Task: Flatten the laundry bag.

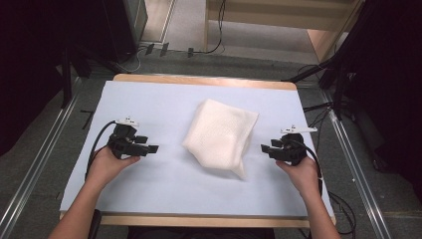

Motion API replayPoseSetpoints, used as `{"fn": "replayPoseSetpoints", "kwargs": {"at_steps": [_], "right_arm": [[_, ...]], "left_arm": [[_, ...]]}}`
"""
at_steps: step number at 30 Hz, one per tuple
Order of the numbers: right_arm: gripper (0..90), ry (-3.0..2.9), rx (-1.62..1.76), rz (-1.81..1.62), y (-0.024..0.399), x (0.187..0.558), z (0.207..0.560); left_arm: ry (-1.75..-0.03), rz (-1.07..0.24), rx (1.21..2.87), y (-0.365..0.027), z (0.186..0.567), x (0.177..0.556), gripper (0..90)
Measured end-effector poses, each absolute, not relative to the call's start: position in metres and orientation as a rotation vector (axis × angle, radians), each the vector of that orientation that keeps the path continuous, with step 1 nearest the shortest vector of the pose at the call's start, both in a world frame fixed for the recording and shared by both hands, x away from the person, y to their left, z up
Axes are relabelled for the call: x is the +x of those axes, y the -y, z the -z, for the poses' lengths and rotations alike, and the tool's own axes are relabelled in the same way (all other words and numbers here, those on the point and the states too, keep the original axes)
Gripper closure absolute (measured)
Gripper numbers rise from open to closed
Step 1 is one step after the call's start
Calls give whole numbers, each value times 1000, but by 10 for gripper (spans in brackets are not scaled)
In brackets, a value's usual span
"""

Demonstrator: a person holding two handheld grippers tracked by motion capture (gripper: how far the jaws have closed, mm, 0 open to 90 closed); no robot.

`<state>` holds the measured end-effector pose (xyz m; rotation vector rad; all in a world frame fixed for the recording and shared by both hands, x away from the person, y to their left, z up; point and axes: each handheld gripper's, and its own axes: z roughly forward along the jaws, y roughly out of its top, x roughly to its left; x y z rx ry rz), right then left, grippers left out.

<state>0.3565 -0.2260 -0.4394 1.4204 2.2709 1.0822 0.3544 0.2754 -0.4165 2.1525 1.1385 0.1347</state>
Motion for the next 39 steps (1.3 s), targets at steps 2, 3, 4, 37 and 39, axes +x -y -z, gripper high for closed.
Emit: {"fn": "replayPoseSetpoints", "kwargs": {"at_steps": [2, 3, 4, 37, 39], "right_arm": [[509, -2275, 1422, -1082, 225, 356, 439], [508, -2273, 1419, -1090, 224, 355, 437], [508, -2273, 1419, -1090, 224, 355, 437], [403, -2274, 1322, -1199, 187, 346, 402], [402, -2289, 1306, -1204, 180, 346, 402]], "left_arm": [[-1136, -135, 2151, -275, 416, 354, 357], [-1139, -139, 2150, -275, 416, 354, 358], [-1140, -139, 2148, -275, 416, 354, 358], [-1154, -145, 2135, -279, 411, 354, 367], [-1154, -145, 2134, -279, 411, 354, 367]]}}
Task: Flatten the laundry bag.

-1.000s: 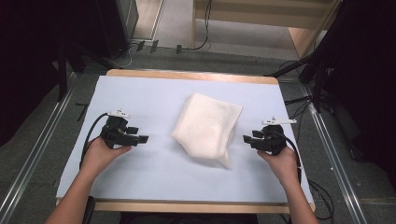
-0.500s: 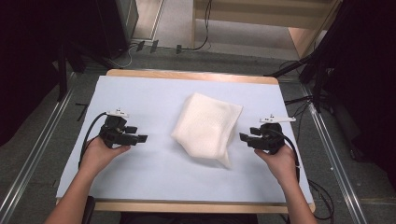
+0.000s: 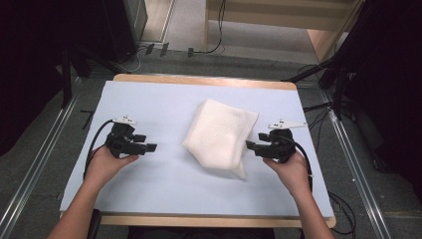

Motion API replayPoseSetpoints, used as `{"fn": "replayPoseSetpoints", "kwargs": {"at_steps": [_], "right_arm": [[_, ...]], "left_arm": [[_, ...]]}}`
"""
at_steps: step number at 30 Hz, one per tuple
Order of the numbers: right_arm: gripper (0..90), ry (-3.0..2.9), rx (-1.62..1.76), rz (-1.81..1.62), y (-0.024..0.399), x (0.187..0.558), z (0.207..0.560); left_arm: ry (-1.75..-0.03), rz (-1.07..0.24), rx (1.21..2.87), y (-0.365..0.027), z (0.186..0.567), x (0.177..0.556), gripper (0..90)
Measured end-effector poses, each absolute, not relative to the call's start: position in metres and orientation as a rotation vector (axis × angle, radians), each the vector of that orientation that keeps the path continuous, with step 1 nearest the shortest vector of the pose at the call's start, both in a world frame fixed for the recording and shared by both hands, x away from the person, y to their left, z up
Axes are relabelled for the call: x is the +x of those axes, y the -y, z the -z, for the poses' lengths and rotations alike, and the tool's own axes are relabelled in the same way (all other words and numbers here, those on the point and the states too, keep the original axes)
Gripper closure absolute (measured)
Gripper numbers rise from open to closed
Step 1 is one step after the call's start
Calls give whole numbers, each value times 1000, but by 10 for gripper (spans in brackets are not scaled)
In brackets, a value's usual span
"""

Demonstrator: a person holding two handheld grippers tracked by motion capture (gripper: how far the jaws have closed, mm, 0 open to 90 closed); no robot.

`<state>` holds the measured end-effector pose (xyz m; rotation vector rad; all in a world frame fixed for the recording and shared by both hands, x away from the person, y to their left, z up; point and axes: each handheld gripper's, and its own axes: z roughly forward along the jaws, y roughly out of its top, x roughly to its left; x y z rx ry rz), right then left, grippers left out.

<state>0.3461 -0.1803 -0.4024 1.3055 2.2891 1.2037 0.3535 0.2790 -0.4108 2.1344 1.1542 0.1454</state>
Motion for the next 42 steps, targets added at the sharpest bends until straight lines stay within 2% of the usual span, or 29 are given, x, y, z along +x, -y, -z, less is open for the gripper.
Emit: {"fn": "replayPoseSetpoints", "kwargs": {"at_steps": [11, 13, 15, 16, 17, 18, 19, 21, 24, 42], "right_arm": [[383, -2318, 1299, -1205, 161, 352, 406], [402, -2335, 1311, -1207, 157, 357, 410], [469, -2362, 1305, -1233, 152, 360, 412], [523, -2366, 1302, -1234, 150, 361, 412], [625, -2377, 1290, -1236, 145, 361, 411], [664, -2372, 1283, -1237, 142, 360, 410], [664, -2372, 1283, -1237, 142, 360, 410], [768, -2377, 1269, -1241, 137, 360, 408], [828, -2371, 1223, -1250, 129, 359, 405], [844, -2462, 943, -1333, 34, 352, 404]], "left_arm": [[-1156, -160, 2131, -280, 410, 353, 369], [-1153, -162, 2131, -280, 410, 353, 369], [-1152, -164, 2135, -281, 409, 353, 370], [-1157, -164, 2129, -282, 409, 353, 369], [-1159, -164, 2127, -282, 409, 353, 369], [-1160, -165, 2126, -282, 409, 353, 369], [-1161, -167, 2126, -282, 409, 353, 369], [-1159, -168, 2128, -283, 409, 352, 370], [-1163, -172, 2121, -284, 408, 351, 372], [-1161, -201, 2062, -291, 397, 338, 394]]}}
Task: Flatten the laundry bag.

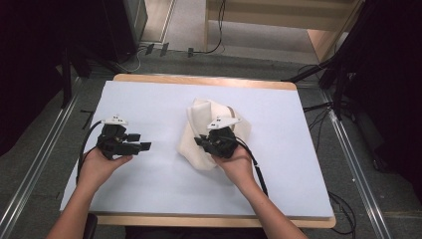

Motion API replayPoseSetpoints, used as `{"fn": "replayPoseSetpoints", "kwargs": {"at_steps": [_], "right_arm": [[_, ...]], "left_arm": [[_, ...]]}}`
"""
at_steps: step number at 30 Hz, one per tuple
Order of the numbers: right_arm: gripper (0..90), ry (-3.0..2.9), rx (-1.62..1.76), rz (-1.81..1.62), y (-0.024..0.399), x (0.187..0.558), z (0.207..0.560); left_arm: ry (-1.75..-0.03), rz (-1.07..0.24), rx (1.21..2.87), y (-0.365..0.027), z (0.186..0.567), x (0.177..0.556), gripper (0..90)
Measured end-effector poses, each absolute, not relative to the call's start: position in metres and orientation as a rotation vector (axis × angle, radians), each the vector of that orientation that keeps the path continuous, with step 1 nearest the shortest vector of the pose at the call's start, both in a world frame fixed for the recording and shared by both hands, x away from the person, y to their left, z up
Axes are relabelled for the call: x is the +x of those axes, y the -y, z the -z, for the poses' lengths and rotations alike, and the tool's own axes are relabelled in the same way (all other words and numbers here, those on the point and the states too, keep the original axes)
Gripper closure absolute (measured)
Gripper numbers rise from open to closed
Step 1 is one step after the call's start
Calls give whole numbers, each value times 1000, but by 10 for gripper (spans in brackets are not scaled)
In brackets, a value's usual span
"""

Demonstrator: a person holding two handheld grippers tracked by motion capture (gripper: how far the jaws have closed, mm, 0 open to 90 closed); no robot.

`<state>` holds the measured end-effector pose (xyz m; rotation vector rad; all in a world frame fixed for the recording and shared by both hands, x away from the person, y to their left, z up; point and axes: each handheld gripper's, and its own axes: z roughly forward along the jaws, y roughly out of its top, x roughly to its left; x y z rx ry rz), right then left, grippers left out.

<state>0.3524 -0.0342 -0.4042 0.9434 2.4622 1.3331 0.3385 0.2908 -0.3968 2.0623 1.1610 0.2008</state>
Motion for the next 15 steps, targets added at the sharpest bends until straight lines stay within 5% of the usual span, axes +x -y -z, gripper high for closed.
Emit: {"fn": "replayPoseSetpoints", "kwargs": {"at_steps": [15], "right_arm": [[842, -2602, 800, -1262, -11, 339, 427]], "left_arm": [[-1055, -175, 2040, -262, 382, 330, 388]]}}
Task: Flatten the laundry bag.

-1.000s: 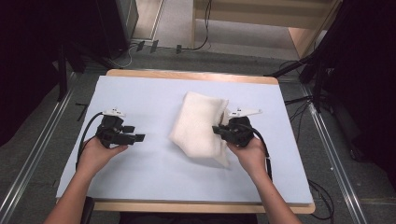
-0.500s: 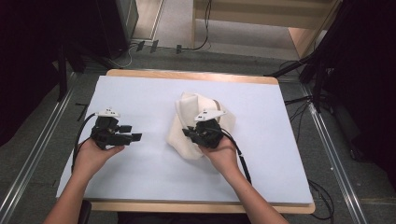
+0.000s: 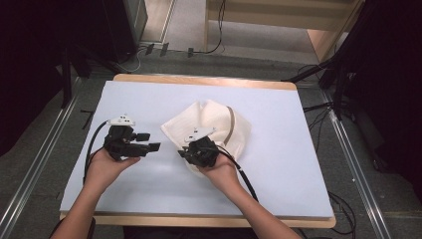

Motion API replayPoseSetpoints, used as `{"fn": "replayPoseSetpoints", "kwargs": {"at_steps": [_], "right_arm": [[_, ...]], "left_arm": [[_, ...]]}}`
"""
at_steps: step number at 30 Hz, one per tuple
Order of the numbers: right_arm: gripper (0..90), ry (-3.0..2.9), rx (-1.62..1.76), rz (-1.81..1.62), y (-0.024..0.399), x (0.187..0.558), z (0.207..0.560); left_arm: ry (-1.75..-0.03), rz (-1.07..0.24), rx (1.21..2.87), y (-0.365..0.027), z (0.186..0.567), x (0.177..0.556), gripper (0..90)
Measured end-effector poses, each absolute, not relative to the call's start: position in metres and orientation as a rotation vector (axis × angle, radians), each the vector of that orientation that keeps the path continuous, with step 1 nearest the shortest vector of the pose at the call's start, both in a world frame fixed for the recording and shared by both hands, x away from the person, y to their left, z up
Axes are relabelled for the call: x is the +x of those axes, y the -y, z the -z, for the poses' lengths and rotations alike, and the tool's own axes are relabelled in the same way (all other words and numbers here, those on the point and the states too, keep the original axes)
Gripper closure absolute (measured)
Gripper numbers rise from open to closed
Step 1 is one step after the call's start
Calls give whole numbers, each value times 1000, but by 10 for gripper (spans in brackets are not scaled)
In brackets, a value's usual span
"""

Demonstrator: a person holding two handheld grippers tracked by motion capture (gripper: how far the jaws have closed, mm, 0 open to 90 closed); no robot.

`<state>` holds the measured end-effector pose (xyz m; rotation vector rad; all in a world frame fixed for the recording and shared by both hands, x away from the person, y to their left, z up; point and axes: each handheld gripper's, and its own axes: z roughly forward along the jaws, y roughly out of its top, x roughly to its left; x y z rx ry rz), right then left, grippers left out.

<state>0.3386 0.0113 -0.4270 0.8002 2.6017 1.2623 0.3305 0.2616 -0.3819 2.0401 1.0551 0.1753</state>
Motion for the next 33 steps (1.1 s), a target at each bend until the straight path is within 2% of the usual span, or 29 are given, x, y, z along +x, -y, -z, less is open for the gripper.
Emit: {"fn": "replayPoseSetpoints", "kwargs": {"at_steps": [11, 13, 14, 16, 18, 20, 21, 26, 33], "right_arm": [[840, -2642, 751, -1276, -17, 331, 427], [839, -2653, 748, -1274, -18, 330, 427], [839, -2660, 746, -1282, -19, 329, 428], [808, -2662, 750, -1290, -18, 330, 428], [736, -2665, 762, -1309, -15, 328, 425], [712, -2664, 766, -1315, -14, 328, 424], [662, -2660, 769, -1334, -10, 326, 421], [595, -2628, 776, -1368, 7, 319, 410], [601, -2564, 825, -1380, 42, 318, 394]], "left_arm": [[-1059, -127, 2020, -243, 384, 342, 405], [-1081, -43, 1979, -245, 385, 346, 524], [-1078, -14, 1957, -246, 386, 348, 644], [-1080, -8, 1946, -248, 386, 349, 829], [-1082, 0, 1947, -250, 387, 350, 896], [-1088, -3, 1948, -252, 387, 351, 899], [-1086, -4, 1944, -254, 387, 351, 900], [-1097, -21, 1943, -260, 386, 352, 900], [-1136, -89, 1959, -273, 384, 351, 900]]}}
